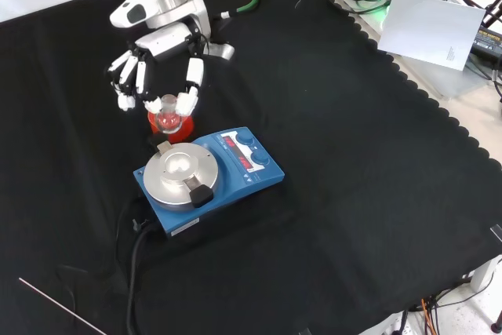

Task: Place the round-bottom flask on the heater.

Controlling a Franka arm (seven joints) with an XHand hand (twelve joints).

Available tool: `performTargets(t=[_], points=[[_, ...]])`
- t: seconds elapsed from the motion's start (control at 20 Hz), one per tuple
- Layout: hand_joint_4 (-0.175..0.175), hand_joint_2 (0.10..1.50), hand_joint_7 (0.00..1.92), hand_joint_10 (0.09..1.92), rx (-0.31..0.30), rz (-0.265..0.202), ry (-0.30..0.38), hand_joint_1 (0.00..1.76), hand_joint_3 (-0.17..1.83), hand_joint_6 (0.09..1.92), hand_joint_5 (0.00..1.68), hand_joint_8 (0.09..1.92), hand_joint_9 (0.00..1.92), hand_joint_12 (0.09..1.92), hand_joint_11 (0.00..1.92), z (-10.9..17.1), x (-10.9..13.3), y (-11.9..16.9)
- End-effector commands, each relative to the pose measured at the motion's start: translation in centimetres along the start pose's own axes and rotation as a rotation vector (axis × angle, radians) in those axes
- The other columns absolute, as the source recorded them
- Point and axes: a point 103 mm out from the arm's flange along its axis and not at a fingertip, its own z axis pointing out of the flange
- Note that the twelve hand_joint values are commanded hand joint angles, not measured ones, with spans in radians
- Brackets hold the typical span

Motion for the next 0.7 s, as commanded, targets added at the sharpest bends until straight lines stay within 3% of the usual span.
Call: performTargets(t=[0.05,0.35,0.7], points=[[0.175,0.76,0.52,0.61,0.023,0.002,0.019,1.08,0.58,0.88,1.13,0.59,0.61,1.34,0.19,2.3,1.2,1.6],[0.175,0.76,0.51,0.61,0.040,-0.017,0.026,1.08,0.58,0.88,1.14,0.59,0.61,1.34,0.19,4.2,3.4,2.2],[0.175,0.75,0.51,0.61,0.056,-0.016,0.029,1.09,0.59,0.88,1.14,0.59,0.61,1.34,0.19,5.6,3.5,2.0]])
